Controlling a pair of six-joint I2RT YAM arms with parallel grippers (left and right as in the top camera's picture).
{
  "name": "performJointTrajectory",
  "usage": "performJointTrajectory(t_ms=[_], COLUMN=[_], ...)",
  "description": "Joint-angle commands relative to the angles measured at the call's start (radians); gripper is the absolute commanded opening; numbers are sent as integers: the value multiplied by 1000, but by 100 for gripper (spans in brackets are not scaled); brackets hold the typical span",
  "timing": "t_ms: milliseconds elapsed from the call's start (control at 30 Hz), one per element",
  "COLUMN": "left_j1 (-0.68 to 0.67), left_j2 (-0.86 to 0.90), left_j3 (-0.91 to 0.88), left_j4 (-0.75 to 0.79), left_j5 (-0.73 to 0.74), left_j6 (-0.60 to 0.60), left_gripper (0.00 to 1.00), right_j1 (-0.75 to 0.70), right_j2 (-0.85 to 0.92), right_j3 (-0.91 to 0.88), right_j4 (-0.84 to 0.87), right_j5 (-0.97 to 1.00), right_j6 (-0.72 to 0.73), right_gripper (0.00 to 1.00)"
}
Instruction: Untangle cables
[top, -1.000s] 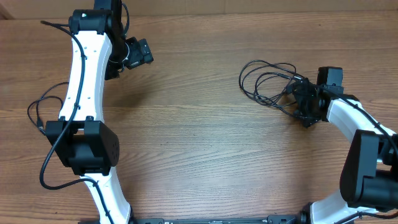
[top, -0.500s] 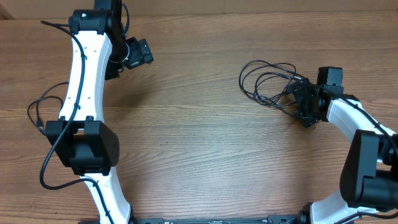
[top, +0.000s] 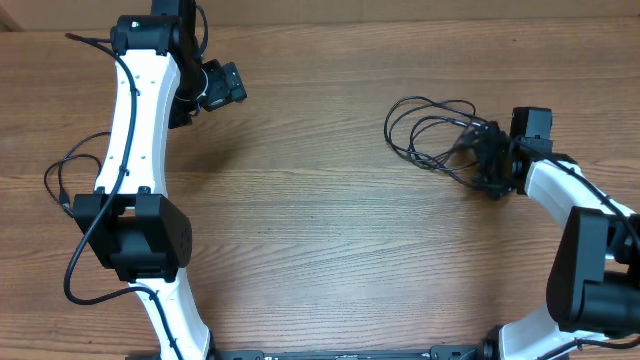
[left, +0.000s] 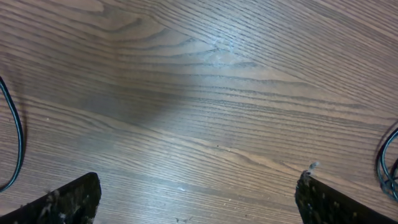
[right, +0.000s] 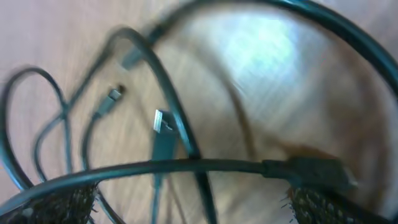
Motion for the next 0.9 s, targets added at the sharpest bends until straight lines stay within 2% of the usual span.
performJointTrajectory(t_ms=[0,133,333,367,433,467,500,633,867], left_j1=[0,0,0,0,0,0,0,0,0], left_j2=[9,9,9,9,9,9,9,9,9], left_j3=[1,1,1,1,1,1,1,1,1], left_j4=[1,1,1,1,1,1,1,1,1], left_j5=[7,8,8,8,7,7,7,8,7], left_j6=[-7,-7,-7,-7,-7,-7,-7,-7,-7], left_gripper=[100,100,100,100,100,99,100,100,99], right_j1=[-6,-6,-6,-6,-6,-6,-9,-21,-16], right_j2=[79,79,79,79,79,79,78,60,-6], right_j3=[-55,-55,-55,-55,-55,-55,-54,-11,111], right_j4=[32,-26,-67,-71,-95,-106,-117,-217,-393], right_j5=[7,-220,-262,-262,-263,-264,-276,-374,-562], right_j6=[-3,-3,-12,-33,-129,-145,-167,-213,-396], right_gripper=[100,100,98,90,61,38,5,4,5])
